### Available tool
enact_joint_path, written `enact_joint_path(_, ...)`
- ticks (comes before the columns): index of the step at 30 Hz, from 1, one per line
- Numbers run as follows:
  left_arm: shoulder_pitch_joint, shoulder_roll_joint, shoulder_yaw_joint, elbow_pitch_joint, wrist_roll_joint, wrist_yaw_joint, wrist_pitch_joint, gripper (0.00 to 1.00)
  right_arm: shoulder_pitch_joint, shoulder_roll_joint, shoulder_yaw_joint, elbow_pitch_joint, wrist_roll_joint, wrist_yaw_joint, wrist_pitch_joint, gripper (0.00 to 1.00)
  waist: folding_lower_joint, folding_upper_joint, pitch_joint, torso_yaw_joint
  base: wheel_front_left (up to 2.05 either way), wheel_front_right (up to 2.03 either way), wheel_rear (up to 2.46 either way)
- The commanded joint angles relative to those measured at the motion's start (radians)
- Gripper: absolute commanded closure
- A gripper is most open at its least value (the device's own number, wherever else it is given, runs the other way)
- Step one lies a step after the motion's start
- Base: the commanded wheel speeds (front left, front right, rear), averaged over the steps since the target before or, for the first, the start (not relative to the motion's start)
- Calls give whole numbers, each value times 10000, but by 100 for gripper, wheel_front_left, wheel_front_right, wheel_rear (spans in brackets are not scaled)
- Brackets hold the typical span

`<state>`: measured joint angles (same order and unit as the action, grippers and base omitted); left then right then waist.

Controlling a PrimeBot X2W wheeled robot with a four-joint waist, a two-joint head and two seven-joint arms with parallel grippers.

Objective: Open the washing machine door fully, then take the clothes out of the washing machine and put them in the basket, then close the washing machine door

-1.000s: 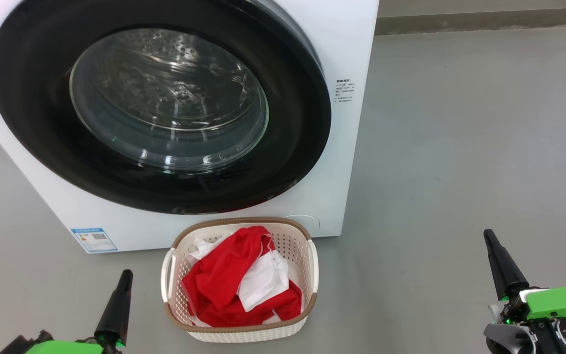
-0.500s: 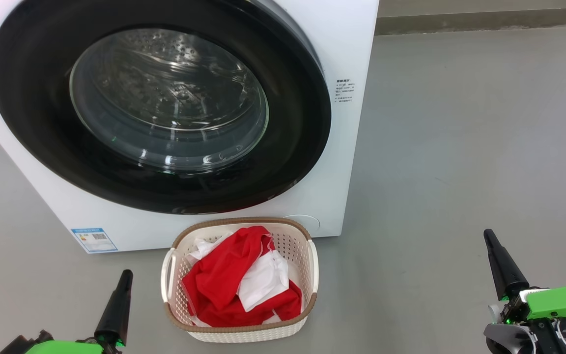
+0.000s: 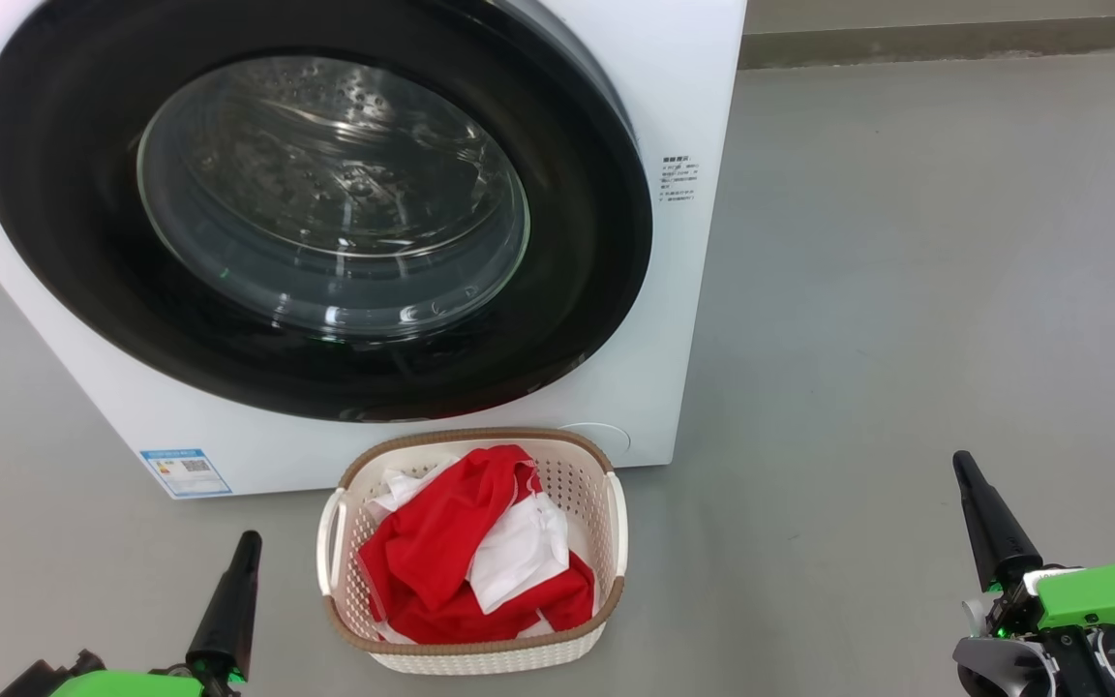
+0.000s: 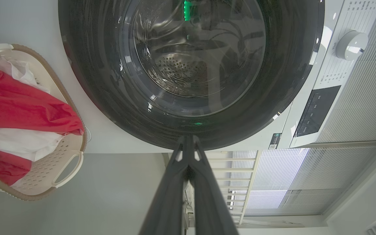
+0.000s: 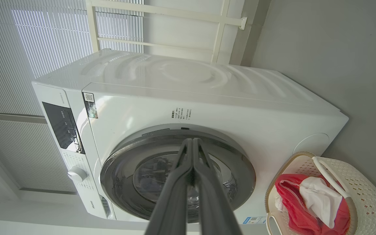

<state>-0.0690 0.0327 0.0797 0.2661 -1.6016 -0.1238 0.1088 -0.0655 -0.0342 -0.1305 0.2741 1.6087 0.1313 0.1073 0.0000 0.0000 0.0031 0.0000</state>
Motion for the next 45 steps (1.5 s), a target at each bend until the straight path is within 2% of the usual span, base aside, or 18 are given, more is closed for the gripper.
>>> enact_joint_path(1,-391,175,342,-207,-69,-69,45,100,-424,-160,166,-293,-2,-6,60,100,0,0,0,0,0,0,0)
enact_joint_path(45,-391,175,341,-209,-70,-69,44,100,-424,-160,167,-293,0,-6,59,100,0,0,0,0,0,0,0)
